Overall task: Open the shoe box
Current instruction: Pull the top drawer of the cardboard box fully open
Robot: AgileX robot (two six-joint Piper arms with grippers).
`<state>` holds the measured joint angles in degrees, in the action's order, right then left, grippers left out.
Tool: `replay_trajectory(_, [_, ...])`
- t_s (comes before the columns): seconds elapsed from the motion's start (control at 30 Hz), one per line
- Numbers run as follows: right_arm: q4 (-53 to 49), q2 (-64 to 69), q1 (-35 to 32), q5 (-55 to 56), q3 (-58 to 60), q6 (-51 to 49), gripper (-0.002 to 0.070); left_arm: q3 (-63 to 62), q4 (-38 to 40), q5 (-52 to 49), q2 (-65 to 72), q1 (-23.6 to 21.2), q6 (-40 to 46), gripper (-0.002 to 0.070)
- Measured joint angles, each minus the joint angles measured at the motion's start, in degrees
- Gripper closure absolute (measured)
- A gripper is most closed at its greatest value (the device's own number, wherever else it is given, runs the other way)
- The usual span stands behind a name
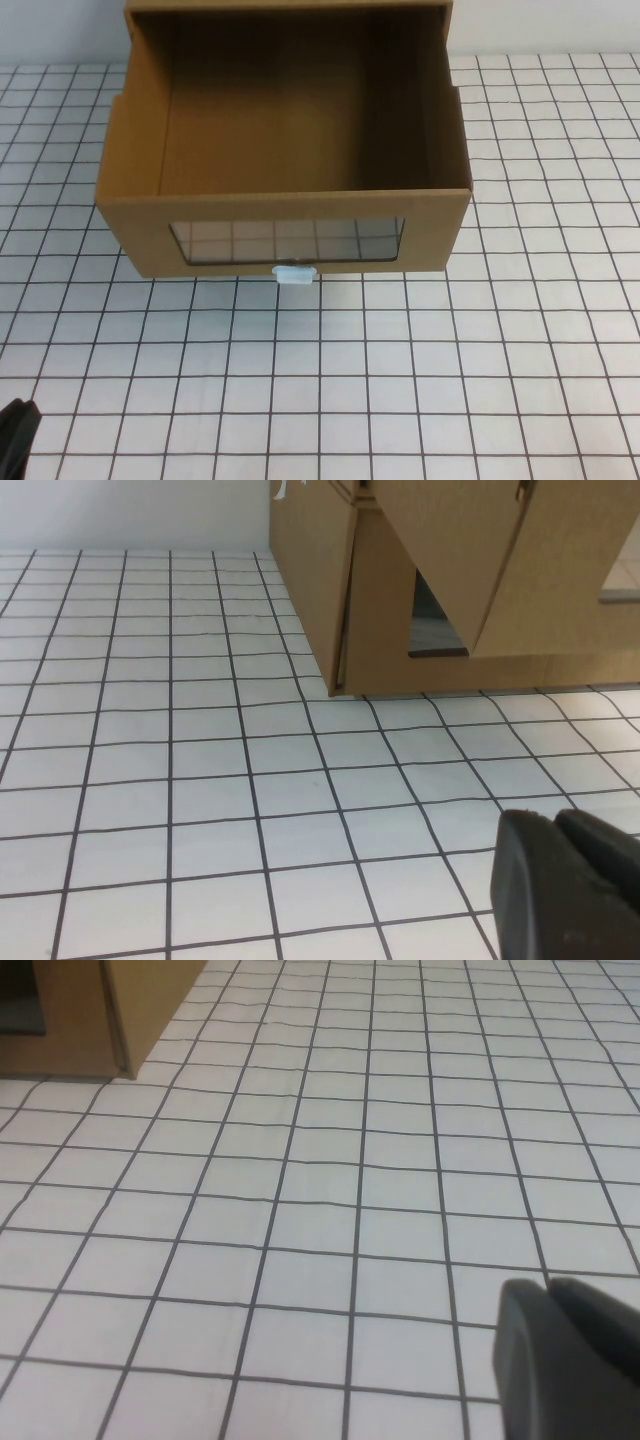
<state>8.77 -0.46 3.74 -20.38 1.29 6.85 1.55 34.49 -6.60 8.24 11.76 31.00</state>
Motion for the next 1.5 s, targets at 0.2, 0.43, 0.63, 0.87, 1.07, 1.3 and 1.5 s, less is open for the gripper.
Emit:
replay_trajectory(0.2, [0.04,0.0,0.0,0.0,0.0,0.0,0.0689,0.0,0.0,-0.1,0.0,0.0,0.0,0.0677])
replay_trajectory(0.43, [0.04,0.0,0.0,-0.03,0.0,0.0,0.0689,0.0,0.0,-0.1,0.0,0.0,0.0,0.0677])
replay_trajectory(0.63, [0.04,0.0,0.0,-0.03,0.0,0.0,0.0689,0.0,-4.92,2.85,-0.11,0.0,-1.65,0.0677])
replay_trajectory(0.87, [0.04,0.0,0.0,-0.03,0.0,0.0,0.0689,0.0,-31.7,2.67,-6.68,-2.37,-24.04,0.0677])
replay_trajectory(1.07, [0.04,-0.03,0.0,-0.13,0.0,0.0,0.0689,0.0,-35.62,-7.35,-8.75,-2.65,-27.25,0.0677])
replay_trajectory(1.3, [0.13,-0.12,0.0,-0.13,0.0,0.0,0.0689,0.0,-36.1,-15.26,-8.83,-2.65,-27.64,0.0677])
replay_trajectory(1.5, [0.13,-0.12,0.0,-0.13,0.0,0.0,0.069,0.0,-36.24,-15.64,-8.83,-2.65,-27.72,0.0677])
